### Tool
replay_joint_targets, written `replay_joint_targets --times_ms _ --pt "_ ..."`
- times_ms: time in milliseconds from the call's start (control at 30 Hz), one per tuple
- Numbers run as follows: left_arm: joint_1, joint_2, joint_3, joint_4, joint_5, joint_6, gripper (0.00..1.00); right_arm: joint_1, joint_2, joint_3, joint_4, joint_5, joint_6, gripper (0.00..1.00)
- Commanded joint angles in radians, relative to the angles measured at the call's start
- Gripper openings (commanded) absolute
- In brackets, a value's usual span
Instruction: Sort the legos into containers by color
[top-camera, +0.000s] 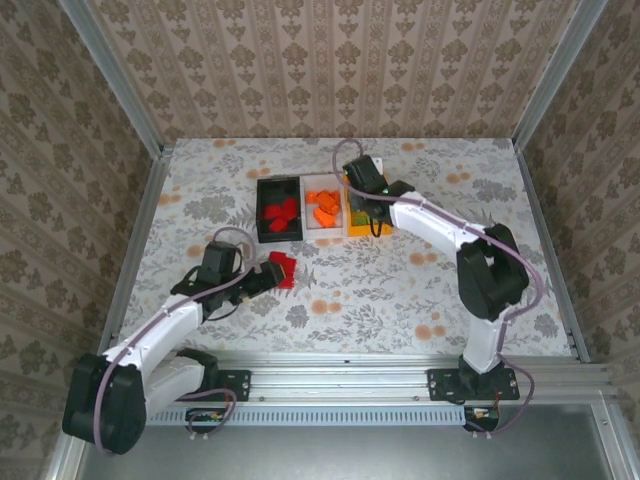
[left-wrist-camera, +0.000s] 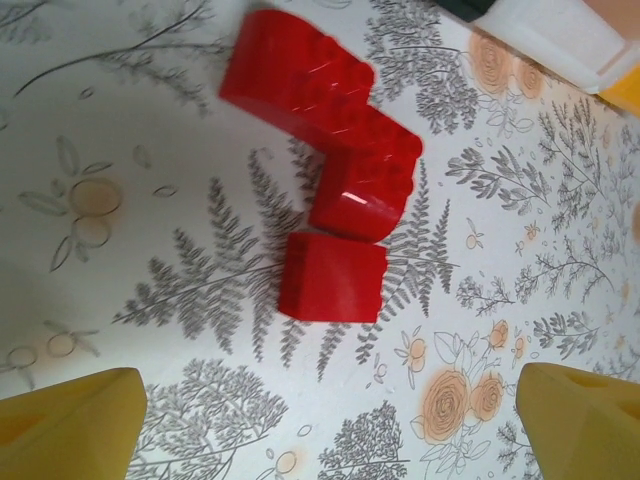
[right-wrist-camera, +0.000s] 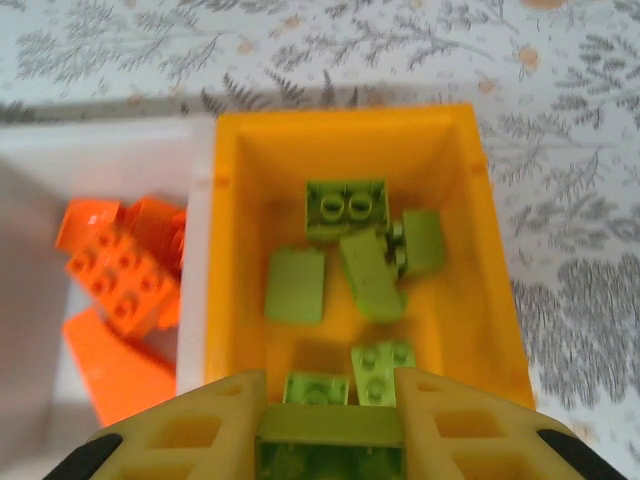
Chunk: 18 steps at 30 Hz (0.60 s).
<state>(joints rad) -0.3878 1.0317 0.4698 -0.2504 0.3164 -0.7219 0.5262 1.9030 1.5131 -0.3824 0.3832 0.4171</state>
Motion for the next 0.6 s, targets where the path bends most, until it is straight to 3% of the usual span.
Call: replay_joint_targets --times_ms 0,167,267,367,567 --pt "-0.042 0.049 0.059 -0.049 -0.099 0.063 0.97 -0.028 0.105 0.092 -0.072 -0.066 -0.067 0.30" --pt "-0.096 0.166 0.124 -0.093 -0.145 0.100 0.93 -0.065 0.171 0.164 -0.095 -0.098 -0.077 0.36" --pt "-0.111 0.209 0.149 -0.100 -0.171 0.111 0.93 -0.071 0.159 0.170 -0.092 -0.113 -0.082 0.45" --pt "-0.123 0.237 0.170 -0.102 -0.193 0.122 0.93 -0.069 0.122 0.158 -0.088 -0.131 -0.087 0.53" --pt "-0.166 0.320 0.232 -0.125 -0.254 0.155 0.88 -0.051 -0.045 0.021 -0.025 -0.123 -0.073 0.60"
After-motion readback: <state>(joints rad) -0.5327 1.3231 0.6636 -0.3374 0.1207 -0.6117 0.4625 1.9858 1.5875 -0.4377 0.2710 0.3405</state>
